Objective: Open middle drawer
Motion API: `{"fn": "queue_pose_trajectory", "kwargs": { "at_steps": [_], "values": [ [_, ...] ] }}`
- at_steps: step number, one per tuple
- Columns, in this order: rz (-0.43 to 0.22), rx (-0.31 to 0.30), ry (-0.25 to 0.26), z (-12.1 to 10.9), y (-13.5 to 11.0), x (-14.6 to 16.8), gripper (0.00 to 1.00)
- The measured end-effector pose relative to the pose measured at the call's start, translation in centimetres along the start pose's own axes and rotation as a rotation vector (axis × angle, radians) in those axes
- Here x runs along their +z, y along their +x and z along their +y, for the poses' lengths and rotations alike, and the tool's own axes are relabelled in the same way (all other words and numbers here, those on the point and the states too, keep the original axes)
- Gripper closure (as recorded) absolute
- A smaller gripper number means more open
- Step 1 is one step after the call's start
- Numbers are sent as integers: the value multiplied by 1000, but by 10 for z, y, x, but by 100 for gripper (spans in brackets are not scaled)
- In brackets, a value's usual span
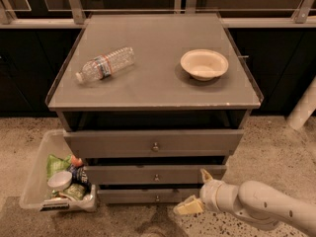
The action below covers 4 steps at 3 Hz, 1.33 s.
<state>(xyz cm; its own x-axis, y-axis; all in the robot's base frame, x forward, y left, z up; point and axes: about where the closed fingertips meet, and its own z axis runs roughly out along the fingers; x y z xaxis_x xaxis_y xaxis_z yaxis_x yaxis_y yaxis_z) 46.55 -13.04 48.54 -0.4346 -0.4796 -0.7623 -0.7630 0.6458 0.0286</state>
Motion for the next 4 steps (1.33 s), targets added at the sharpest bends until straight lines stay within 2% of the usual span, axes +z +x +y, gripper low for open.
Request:
{"fn": "queue_pose_trajectory", "kwargs": {
  "at_steps": [1, 2, 3, 4],
  "values": [
    [-40, 35, 59, -28, 5, 15, 0],
    [-85, 51, 96, -51, 4, 32, 0],
    [-108, 48, 130, -74, 0, 44, 0],
    [-115, 51, 141, -89, -1, 59, 0]
  ]
}}
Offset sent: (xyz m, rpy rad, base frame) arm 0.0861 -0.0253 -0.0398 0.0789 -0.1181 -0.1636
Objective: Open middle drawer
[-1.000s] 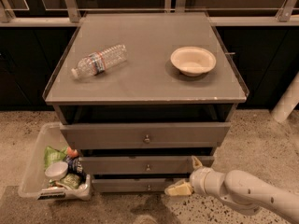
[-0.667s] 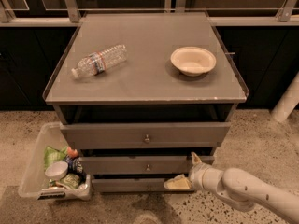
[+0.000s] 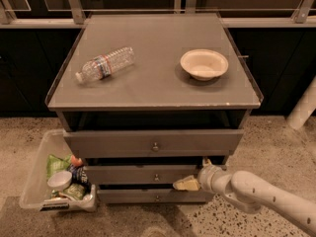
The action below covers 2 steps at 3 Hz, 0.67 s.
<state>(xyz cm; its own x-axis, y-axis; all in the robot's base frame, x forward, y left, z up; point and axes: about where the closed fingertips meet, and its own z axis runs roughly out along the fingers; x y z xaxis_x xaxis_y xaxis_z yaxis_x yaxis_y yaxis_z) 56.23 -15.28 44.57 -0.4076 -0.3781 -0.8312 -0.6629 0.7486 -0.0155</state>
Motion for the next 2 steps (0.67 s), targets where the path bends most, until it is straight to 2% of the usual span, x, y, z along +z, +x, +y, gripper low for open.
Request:
{"fn": "queue_pose_trajectory", "kwargs": {
  "at_steps": [1, 2],
  "values": [
    [-2, 9, -1, -8, 3, 12, 0],
    [41, 17, -32, -19, 12, 34, 0]
  ]
}}
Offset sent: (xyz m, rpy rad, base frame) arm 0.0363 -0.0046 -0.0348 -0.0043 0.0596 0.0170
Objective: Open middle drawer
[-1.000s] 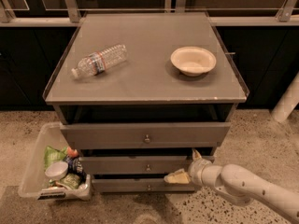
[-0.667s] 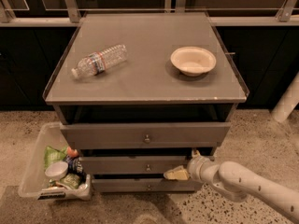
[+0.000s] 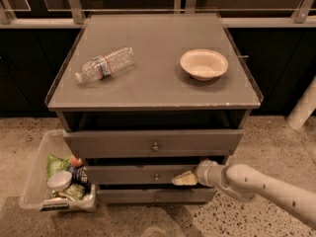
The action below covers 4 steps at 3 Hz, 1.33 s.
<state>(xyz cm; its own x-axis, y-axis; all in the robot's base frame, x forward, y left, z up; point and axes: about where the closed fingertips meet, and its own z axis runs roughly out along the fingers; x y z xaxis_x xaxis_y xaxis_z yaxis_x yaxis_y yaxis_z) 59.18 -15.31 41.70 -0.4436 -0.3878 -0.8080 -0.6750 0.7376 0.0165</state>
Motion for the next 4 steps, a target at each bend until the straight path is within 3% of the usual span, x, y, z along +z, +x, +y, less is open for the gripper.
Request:
{"fn": "queue_pose_trajectory", "kwargs": {
  "at_steps": [1, 2, 3, 4],
  "values": [
    [0, 0, 0, 0, -1, -1, 0],
    [36, 57, -12, 15, 12, -16, 0],
    [36, 57, -12, 15, 10, -18, 0],
    [60, 102, -49, 29, 21, -32, 0]
  ]
}}
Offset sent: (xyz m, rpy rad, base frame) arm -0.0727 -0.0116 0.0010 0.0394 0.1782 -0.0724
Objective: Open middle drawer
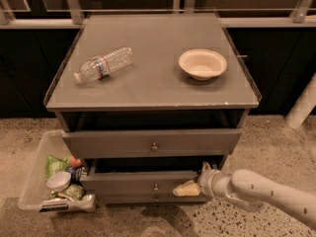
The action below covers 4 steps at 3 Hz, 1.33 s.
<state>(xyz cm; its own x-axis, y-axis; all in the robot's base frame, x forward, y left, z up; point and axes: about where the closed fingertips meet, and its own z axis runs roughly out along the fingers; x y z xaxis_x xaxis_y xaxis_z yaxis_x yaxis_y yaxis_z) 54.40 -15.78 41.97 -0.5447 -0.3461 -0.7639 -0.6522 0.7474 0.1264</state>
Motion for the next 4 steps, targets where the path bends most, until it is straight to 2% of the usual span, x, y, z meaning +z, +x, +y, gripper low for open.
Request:
{"fn": "queue_pose_trajectory", "kwargs": {
  "at_steps": [1, 3, 4],
  "values": [
    [0, 0, 0, 0, -2, -1, 0],
    [53, 76, -96, 34, 25, -39, 0],
    [75, 75, -164, 51, 33, -55, 0]
  ]
}}
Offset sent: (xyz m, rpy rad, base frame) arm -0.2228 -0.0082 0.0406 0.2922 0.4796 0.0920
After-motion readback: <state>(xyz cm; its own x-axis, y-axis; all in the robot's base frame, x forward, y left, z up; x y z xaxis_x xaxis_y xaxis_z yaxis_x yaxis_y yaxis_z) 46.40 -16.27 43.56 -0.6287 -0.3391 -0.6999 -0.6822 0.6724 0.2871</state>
